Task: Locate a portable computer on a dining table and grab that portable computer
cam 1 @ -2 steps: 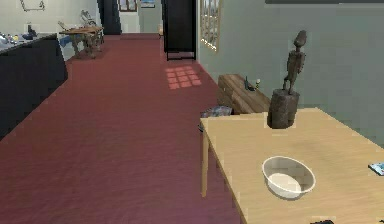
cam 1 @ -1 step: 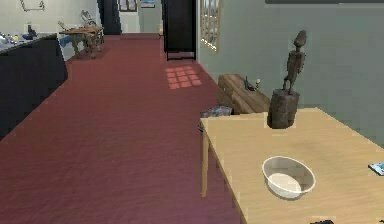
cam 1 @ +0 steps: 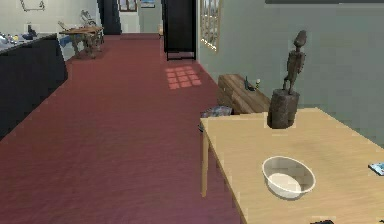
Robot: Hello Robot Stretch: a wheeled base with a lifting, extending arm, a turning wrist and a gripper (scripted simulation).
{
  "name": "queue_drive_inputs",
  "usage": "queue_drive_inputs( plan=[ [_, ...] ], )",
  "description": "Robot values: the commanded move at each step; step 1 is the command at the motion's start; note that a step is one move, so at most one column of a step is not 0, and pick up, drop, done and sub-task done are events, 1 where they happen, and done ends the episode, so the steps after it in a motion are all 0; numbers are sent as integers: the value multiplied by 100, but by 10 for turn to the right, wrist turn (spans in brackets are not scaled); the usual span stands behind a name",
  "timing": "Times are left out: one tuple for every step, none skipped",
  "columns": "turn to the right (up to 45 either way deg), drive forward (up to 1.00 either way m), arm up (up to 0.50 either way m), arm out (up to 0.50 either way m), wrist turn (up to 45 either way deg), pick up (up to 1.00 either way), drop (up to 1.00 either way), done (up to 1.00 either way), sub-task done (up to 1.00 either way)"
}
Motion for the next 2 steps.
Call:
queue_drive_inputs(
  plan=[
    [0,0,0,0,180,0,0,0,0],
    [0,0,-30,0,0,0,0,0,0]
  ],
)
